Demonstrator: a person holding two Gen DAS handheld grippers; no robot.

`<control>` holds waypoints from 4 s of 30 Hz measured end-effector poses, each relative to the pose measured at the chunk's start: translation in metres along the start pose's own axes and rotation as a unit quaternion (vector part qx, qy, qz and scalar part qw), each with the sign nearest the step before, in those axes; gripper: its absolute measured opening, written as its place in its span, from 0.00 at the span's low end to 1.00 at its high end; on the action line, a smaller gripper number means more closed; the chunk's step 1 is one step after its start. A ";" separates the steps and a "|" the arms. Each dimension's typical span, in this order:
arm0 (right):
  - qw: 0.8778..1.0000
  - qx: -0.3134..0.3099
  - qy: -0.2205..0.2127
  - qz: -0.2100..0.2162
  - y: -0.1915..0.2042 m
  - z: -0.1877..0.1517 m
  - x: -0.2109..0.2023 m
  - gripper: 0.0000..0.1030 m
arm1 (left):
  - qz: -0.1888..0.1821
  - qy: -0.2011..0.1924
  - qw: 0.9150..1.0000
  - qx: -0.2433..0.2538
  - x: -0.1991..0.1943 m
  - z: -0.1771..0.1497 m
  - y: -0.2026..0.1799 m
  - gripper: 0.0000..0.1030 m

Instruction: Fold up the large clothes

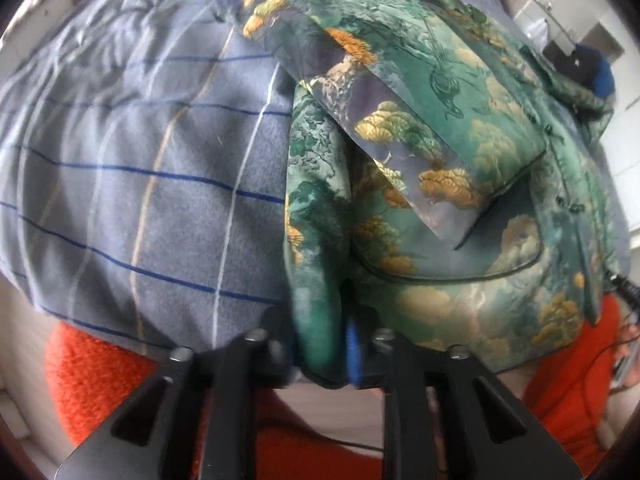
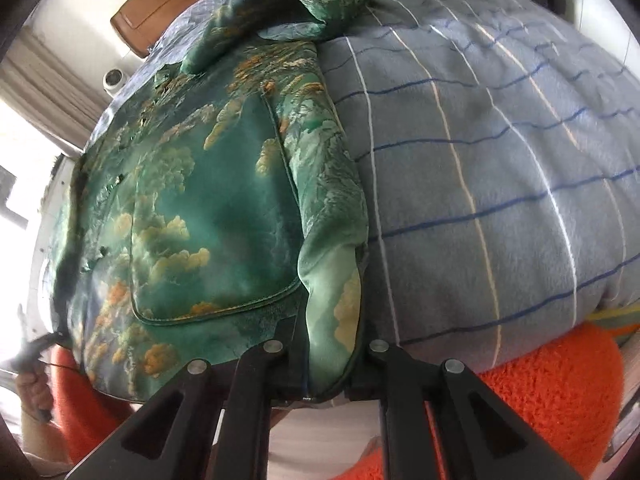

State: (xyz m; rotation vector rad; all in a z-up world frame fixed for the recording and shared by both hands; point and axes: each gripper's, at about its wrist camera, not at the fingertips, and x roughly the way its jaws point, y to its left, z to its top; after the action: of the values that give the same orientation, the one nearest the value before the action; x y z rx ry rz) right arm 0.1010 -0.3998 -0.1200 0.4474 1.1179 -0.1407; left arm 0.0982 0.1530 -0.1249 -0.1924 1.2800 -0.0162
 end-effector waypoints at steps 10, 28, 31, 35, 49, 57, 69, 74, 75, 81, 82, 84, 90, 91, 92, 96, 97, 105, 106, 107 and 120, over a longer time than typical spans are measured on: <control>0.997 -0.019 -0.063 -0.050 0.011 -0.027 -0.045 0.60 | 0.086 -0.134 0.975 0.155 -0.086 0.012 -0.071 0.80; 0.969 -0.134 -0.201 -0.059 0.093 -0.070 -0.092 0.62 | 0.068 -0.201 0.977 -0.006 -0.101 0.130 0.036 0.15; 0.965 -0.147 -0.213 -0.052 0.099 -0.070 -0.093 0.62 | 0.114 -0.229 0.949 -0.185 -0.123 0.136 0.149 0.54; 0.964 -0.157 -0.213 -0.035 0.107 -0.064 -0.093 0.62 | 0.186 -0.211 0.902 -0.327 -0.110 0.109 0.247 0.71; 0.852 -0.449 -0.170 -0.208 0.155 0.116 -0.028 0.83 | 0.087 -0.178 0.951 -0.239 -0.084 0.048 0.129 0.73; 0.702 -0.598 -0.134 -0.362 0.218 0.177 0.130 0.68 | 0.079 -0.180 0.972 -0.128 -0.087 0.039 0.026 0.79; 0.921 -0.030 -0.277 -0.274 -0.016 0.255 -0.079 0.15 | 0.044 -0.193 0.979 -0.056 -0.084 0.044 -0.037 0.79; 0.907 0.175 -0.215 -0.318 -0.169 0.198 -0.109 0.57 | 0.038 -0.178 0.982 -0.043 -0.064 0.048 -0.054 0.80; 0.907 0.201 -0.205 -0.307 -0.187 0.183 -0.109 0.57 | 0.039 -0.174 0.983 -0.042 -0.061 0.048 -0.055 0.80; 0.932 0.184 -0.200 -0.241 -0.165 0.120 -0.109 0.57 | 0.042 -0.176 0.983 -0.028 -0.065 0.043 -0.063 0.80; 0.941 0.167 -0.201 -0.213 -0.147 0.112 -0.107 0.57 | 0.037 -0.181 0.982 -0.024 -0.069 0.043 -0.066 0.82; 0.961 0.112 -0.200 -0.154 -0.101 0.093 -0.102 0.57 | 0.032 -0.190 0.981 -0.017 -0.074 0.044 -0.072 0.84; 0.976 -0.071 -0.203 -0.025 0.056 0.024 -0.088 0.60 | -0.034 -0.224 0.974 0.024 -0.110 0.037 -0.114 0.90; 0.975 -0.087 -0.206 -0.013 0.072 0.013 -0.086 0.60 | -0.046 -0.240 0.969 0.033 -0.120 0.033 -0.122 0.94; 0.972 -0.106 -0.210 0.002 0.092 0.001 -0.082 0.60 | -0.053 -0.255 0.965 0.037 -0.129 0.029 -0.128 0.96; 0.962 -0.146 -0.227 0.032 0.142 -0.032 -0.075 0.66 | -0.076 -0.317 0.944 0.051 -0.155 0.014 -0.151 0.98; 0.960 -0.160 -0.229 0.033 0.149 -0.039 -0.074 0.67 | -0.078 -0.324 0.942 0.050 -0.157 0.012 -0.153 0.99; 0.951 -0.210 -0.229 0.007 0.156 -0.059 -0.071 0.75 | -0.054 -0.254 0.965 0.042 -0.097 -0.005 -0.172 0.99; 0.949 -0.213 -0.232 0.004 0.158 -0.066 -0.076 0.79 | -0.029 -0.247 0.967 0.052 -0.089 -0.009 -0.175 0.99; 0.948 -0.218 -0.233 -0.002 0.158 -0.068 -0.076 0.81 | -0.017 -0.245 0.968 0.059 -0.086 -0.012 -0.177 0.99; 0.940 -0.231 -0.250 -0.038 0.168 -0.081 -0.077 0.97 | -0.001 -0.266 0.957 0.112 -0.092 -0.025 -0.179 1.00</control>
State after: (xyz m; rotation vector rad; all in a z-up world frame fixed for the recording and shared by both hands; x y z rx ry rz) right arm 0.0546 -0.2228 -0.0338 -0.0579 0.6335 -0.0505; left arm 0.0649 -0.0157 -0.0166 0.0020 0.7315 -0.1045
